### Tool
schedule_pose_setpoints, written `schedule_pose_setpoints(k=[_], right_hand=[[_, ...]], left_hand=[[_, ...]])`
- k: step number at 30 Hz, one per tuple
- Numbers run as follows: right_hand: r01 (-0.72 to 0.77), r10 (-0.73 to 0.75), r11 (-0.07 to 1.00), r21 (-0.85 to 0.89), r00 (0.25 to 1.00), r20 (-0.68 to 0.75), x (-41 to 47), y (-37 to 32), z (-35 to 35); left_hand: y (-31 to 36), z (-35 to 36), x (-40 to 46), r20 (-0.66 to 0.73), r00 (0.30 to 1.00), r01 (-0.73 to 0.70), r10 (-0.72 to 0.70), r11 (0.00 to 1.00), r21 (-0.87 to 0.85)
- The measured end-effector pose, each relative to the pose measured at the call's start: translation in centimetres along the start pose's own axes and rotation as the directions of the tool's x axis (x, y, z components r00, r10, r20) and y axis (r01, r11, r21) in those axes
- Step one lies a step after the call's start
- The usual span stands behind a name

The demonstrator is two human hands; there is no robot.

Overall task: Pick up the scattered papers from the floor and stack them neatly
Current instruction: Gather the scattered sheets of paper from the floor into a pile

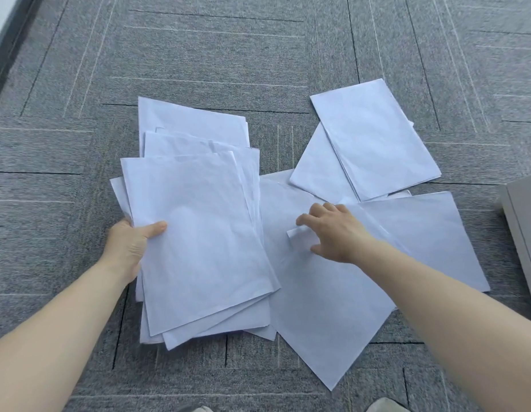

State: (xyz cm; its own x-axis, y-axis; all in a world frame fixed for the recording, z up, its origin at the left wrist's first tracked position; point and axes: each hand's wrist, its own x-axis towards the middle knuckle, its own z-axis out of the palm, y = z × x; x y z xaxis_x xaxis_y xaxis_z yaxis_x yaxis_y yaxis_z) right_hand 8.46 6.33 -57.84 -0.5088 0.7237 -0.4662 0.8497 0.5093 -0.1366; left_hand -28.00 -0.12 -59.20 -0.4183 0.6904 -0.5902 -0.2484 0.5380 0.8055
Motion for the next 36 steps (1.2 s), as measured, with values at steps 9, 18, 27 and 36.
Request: schedule_pose_setpoints(k=[9,18,27,36], right_hand=[[-0.006,0.015,0.989,-0.146,0.998,0.058,0.4,1.0,0.2],[0.048,-0.034,0.978,-0.204,0.997,0.071,0.7,0.9,-0.1],[-0.039,0.058,0.971,-0.234,0.996,0.073,-1.0,6.1,-1.8],[-0.249,0.257,0.964,-0.096,0.962,0.087,-1.4,9.5,-1.7]], left_hand=[[0.0,0.5,0.0,0.009,1.000,-0.001,0.000,1.000,0.008],[0.1,1.2,-0.2,0.002,1.000,-0.016,0.016,1.000,0.019],[0.2,1.3,0.1,0.019,1.000,0.004,-0.004,1.000,0.003],[-0.1,3.2,-0.2,0.055,0.998,0.016,-0.017,1.000,0.015]])
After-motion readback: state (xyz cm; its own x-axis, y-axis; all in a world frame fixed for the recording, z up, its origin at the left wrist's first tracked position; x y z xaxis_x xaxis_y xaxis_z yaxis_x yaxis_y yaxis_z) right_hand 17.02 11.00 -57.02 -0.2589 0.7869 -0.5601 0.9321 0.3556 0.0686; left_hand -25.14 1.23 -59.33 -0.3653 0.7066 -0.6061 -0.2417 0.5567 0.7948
